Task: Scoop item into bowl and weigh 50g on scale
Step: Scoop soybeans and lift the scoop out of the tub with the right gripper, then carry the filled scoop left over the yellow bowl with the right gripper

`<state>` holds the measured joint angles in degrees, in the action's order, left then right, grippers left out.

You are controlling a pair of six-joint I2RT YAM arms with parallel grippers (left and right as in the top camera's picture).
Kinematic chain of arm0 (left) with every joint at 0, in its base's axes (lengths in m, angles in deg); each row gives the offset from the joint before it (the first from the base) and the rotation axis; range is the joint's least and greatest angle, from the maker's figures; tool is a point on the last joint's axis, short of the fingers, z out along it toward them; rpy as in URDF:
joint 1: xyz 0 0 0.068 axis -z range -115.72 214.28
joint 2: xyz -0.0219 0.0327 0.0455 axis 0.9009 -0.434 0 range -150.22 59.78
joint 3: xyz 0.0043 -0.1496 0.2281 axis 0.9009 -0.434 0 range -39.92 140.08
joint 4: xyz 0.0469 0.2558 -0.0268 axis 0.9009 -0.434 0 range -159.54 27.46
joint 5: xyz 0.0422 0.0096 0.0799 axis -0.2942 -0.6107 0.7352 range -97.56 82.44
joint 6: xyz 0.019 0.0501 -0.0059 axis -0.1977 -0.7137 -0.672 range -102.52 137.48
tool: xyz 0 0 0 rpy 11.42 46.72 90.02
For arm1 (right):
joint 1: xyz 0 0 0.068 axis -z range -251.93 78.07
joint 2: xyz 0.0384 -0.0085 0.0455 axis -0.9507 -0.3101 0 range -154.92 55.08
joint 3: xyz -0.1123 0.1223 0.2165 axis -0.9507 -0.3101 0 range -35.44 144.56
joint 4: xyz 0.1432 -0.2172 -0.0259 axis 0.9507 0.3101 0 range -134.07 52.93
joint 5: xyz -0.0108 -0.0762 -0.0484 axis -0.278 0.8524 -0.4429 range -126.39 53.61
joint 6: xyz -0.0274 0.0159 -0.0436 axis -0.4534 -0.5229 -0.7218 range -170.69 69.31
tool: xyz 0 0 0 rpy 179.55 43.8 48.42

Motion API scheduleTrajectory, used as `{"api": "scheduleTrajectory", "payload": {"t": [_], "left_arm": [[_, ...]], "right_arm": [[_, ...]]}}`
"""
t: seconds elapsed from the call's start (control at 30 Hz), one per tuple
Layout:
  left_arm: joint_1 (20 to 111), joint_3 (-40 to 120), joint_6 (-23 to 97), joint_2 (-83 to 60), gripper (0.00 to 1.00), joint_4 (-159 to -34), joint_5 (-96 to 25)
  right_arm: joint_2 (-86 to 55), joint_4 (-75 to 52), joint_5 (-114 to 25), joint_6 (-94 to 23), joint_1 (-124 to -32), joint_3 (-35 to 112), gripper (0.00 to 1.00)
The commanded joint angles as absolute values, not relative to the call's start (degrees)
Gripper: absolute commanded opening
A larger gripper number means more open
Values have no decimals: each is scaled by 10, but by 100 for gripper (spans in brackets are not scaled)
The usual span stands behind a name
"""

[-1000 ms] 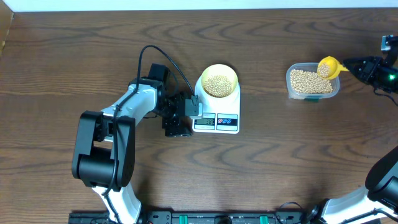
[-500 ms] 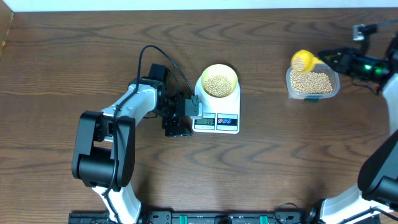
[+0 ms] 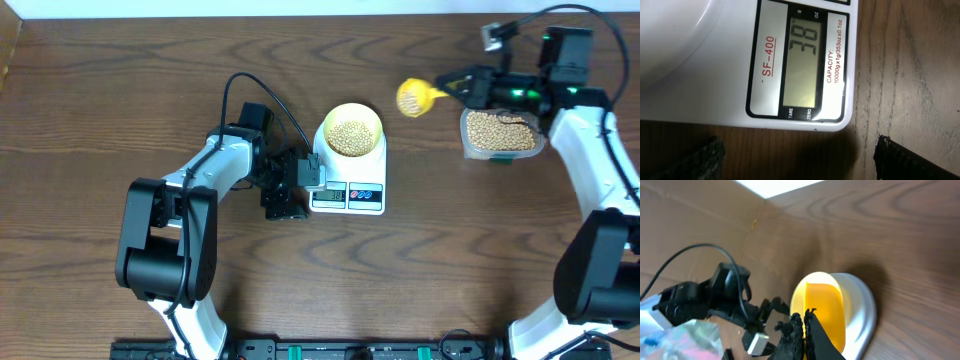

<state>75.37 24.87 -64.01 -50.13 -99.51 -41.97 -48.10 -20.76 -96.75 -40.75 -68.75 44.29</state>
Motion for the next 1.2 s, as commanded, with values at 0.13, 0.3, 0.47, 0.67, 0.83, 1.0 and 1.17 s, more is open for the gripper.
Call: {"api": "scheduleTrajectory", "payload": {"t": [0.13,0.3,0.47,0.67,0.83,1.0,1.17], "left_arm": [[755,243,-650,-505,98,-995,-427],[755,243,-650,-505,98,-995,-427],[755,243,-650,-505,98,-995,-427],[755,243,-650,-505,98,-995,-427],[755,243,-650,-505,98,-995,-427],[755,243,-650,-505,98,-995,-427],[755,243,-650,-505,98,-995,-427]], "right_arm": [[-472,-212,-917,-407,-749,440,1],[-472,-219,-852,-407,-783,440,1],[-472,-239,-817,-414,-813,440,1],[-472,-233,-797,-497,-852,440,1],[-472,-224,-738,-551,-880,440,1],[-472,-226,-725,-604,-902,441,1],[-472,-222,-696,-647,-923,441,1]]}}
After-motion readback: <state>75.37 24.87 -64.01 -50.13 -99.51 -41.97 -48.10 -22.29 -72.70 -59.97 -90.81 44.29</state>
